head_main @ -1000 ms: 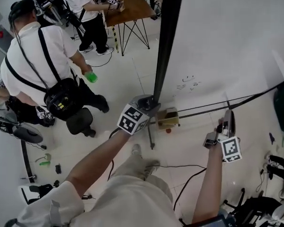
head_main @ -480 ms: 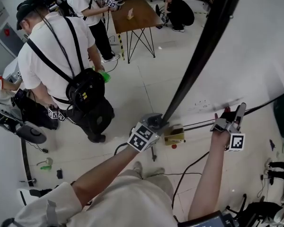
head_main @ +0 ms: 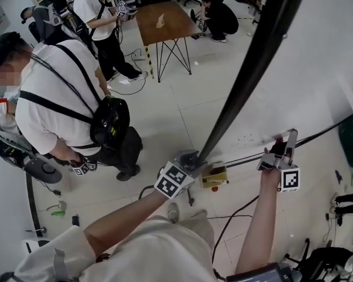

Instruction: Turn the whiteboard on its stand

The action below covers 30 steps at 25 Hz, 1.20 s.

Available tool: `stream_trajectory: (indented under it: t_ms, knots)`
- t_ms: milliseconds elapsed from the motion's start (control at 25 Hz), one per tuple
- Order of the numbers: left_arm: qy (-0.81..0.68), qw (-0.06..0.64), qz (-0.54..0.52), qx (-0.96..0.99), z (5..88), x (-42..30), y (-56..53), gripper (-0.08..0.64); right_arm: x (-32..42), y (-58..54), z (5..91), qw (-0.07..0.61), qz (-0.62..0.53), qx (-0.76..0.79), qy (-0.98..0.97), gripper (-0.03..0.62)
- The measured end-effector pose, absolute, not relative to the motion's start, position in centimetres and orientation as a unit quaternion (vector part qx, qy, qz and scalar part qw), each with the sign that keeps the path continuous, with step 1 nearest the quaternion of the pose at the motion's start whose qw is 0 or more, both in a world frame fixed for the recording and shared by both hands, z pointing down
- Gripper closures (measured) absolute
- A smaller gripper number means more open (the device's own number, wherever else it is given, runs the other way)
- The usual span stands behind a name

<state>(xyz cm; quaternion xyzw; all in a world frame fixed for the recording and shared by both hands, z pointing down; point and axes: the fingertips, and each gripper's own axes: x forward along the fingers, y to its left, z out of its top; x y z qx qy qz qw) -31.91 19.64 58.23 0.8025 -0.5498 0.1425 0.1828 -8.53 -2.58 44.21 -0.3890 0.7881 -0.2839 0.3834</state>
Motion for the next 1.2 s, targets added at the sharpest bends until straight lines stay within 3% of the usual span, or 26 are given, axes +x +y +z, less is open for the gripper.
stream_trajectory:
  t_ms: [720,1200]
  knots:
    - [-0.587,0.191,0.135,0.775,56.8,-32.2,20.8,0.353,-9.7,-2.5,42.6,0.383,-0.324,-0.360,0.787,0.299]
    - [-0.606,0.178,0.124,0.766,57.7,-32.9,34.5,0.356,-11.1,10.9,42.7,0.388,-0.327,-0.325,0.799,0.310]
